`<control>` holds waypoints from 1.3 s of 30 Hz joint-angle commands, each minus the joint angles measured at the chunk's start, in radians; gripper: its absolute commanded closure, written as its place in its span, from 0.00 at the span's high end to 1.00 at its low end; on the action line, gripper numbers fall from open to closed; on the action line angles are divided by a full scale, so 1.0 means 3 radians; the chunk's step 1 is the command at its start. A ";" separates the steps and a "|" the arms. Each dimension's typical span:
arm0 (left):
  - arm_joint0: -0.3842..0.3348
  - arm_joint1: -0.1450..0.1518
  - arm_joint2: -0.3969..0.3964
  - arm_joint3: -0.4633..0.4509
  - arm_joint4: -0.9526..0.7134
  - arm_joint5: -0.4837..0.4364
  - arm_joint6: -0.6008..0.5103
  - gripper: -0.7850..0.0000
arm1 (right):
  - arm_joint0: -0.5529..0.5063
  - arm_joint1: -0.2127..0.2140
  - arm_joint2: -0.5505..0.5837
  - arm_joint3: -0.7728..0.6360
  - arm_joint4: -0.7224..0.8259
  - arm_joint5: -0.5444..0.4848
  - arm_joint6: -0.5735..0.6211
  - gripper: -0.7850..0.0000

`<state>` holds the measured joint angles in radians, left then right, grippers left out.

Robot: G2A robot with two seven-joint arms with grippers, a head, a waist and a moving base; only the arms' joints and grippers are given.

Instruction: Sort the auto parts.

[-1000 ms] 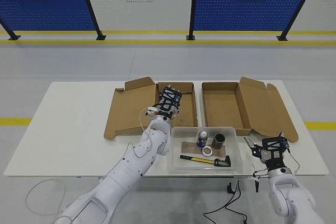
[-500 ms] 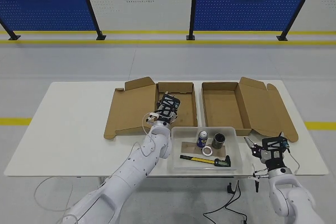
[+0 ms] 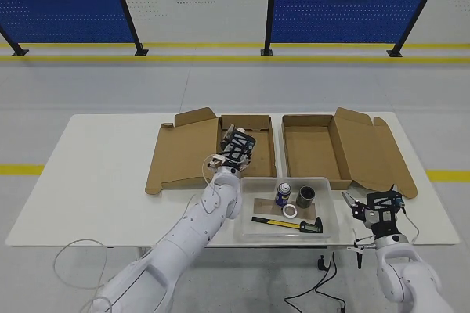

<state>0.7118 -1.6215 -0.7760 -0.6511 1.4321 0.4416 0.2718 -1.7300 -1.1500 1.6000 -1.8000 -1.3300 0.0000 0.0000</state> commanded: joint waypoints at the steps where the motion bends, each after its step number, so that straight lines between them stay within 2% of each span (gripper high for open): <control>1: -0.0008 -0.0003 -0.0025 -0.0030 0.0000 -0.0015 -0.0012 1.00 | 0.0000 0.0000 0.0000 0.0000 0.0000 0.0000 0.0000 1.00; 8: 0.0083 0.0037 -0.0134 -0.0372 0.0111 -0.0093 -0.0121 1.00 | 0.0000 0.0000 0.0000 0.0000 0.0000 0.0000 0.0000 1.00; 11: 0.0192 0.0086 -0.0206 -0.0672 0.0209 -0.0191 -0.0342 1.00 | 0.0000 0.0000 0.0000 0.0000 0.0000 0.0000 0.0000 1.00; 13: 0.0281 0.0128 -0.0261 -0.0890 0.0390 -0.0087 -0.0580 1.00 | 0.0000 0.0000 0.0000 0.0000 0.0000 0.0000 0.0000 1.00; 17: 0.0527 0.0219 -0.0430 -0.1519 0.0519 -0.0312 -0.1033 1.00 | 0.0000 0.0000 0.0000 0.0000 0.0000 0.0000 0.0000 1.00; 23: 0.1020 0.0361 -0.0697 -0.2544 0.0779 -0.0785 -0.1629 1.00 | 0.0000 0.0000 0.0000 0.0000 0.0000 0.0000 0.0000 1.00; 28: 0.1461 0.0451 -0.0891 -0.3235 0.0760 -0.1273 -0.1878 1.00 | 0.0000 0.0000 0.0000 0.0000 0.0000 0.0000 0.0000 1.00; 34: 0.1800 0.0527 -0.1055 -0.3708 0.0551 -0.1936 -0.2089 1.00 | 0.0000 0.0000 0.0000 0.0000 0.0000 0.0000 0.0000 1.00; 39: 0.1981 0.0586 -0.1145 -0.3859 0.0364 -0.2521 -0.2225 1.00 | 0.0000 0.0000 0.0000 0.0000 0.0000 0.0000 0.0000 1.00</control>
<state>1.2976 -1.4503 -1.1153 -1.8062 1.5395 -0.2654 -0.3931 -1.7300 -1.1500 1.6000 -1.8000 -1.3300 0.0000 0.0000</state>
